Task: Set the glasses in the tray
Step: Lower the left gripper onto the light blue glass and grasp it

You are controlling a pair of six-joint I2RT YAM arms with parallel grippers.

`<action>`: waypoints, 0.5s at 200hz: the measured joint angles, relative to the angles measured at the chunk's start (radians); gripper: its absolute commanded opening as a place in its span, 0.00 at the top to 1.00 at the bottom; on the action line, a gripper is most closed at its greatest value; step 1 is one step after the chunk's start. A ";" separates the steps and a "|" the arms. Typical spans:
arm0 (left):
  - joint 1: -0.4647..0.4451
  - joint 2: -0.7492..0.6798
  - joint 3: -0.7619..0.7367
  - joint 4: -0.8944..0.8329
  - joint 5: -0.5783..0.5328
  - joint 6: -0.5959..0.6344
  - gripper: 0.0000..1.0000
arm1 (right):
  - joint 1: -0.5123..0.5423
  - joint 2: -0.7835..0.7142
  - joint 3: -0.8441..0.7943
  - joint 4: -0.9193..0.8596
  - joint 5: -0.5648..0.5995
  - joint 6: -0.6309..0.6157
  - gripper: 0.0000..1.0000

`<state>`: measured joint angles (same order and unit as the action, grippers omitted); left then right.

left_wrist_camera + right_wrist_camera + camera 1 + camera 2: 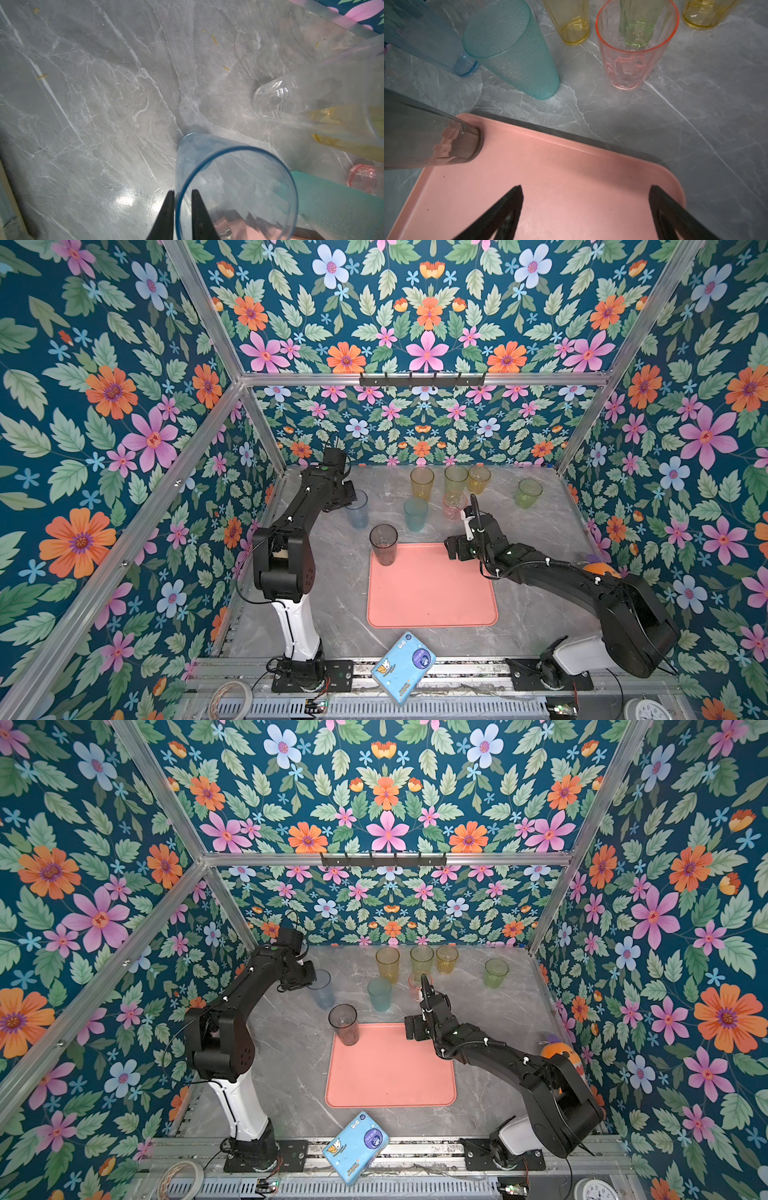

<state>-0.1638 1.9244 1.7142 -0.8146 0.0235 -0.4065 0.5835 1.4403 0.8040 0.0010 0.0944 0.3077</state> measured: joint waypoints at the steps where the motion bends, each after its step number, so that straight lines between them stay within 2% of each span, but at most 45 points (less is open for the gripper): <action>1: 0.000 0.000 0.000 0.000 0.000 0.001 0.82 | 0.000 0.000 0.000 0.000 0.000 0.000 0.04; 100: 0.000 0.037 0.027 -0.010 0.000 0.030 0.87 | 0.000 0.010 0.007 -0.001 -0.007 0.000 0.04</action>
<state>-0.1638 1.9610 1.7416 -0.8249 0.0231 -0.3767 0.5835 1.4502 0.8112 0.0002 0.0872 0.3077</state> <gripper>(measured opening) 0.133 0.957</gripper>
